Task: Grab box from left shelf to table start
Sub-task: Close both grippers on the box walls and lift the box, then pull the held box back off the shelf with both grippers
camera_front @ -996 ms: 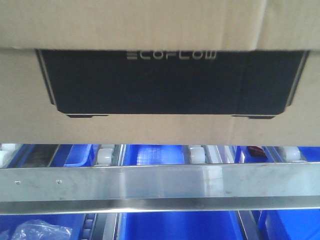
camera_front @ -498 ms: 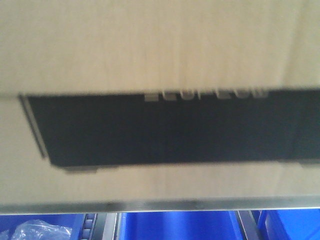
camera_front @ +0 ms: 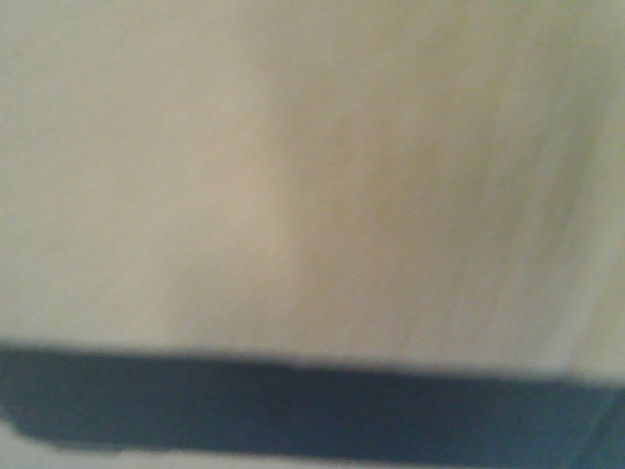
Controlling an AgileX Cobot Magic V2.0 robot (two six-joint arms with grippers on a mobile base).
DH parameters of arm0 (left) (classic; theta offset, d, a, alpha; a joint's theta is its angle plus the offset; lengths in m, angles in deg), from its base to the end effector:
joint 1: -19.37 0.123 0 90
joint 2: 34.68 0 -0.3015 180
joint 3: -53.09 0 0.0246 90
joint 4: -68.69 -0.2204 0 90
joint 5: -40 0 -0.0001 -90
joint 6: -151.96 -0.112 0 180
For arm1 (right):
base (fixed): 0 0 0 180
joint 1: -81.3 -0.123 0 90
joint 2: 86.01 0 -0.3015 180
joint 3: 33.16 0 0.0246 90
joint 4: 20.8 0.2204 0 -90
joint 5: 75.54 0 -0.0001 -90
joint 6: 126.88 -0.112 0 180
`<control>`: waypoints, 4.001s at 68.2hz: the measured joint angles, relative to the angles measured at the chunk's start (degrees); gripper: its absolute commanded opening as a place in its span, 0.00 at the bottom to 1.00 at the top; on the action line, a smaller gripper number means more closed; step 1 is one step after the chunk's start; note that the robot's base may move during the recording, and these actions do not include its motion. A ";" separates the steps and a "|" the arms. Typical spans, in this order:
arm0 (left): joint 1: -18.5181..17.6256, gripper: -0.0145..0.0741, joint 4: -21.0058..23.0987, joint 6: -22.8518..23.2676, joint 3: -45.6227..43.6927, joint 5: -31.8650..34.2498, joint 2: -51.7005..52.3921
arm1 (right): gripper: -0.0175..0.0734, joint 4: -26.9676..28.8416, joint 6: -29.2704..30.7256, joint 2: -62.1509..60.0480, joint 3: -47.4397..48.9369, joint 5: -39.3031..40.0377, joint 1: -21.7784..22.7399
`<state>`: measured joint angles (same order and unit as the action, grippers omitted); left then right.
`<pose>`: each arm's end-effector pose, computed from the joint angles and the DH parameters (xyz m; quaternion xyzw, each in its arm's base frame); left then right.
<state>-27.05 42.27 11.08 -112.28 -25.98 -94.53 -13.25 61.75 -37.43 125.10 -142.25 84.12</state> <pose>0.1176 -0.0575 0.3903 0.0752 0.9132 -0.0563 0.3965 0.0763 0.0098 0.3653 -0.0450 0.9274 0.0290 0.3702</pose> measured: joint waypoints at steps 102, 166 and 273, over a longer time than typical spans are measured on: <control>0.15 0.06 0.03 -1.58 1.58 12.03 11.79 | 0.25 1.19 -2.08 -7.49 12.61 0.01 0.00; 0.15 0.06 0.03 -1.58 1.58 12.13 11.79 | 0.25 1.19 -2.12 -7.49 12.61 0.01 0.00; 0.15 0.06 0.02 -1.58 1.58 12.36 11.79 | 0.25 1.09 -2.22 -7.49 12.61 0.01 0.00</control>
<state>-26.89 42.29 9.50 -110.70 -13.62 -82.74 -12.16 59.54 -44.92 137.71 -142.24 84.12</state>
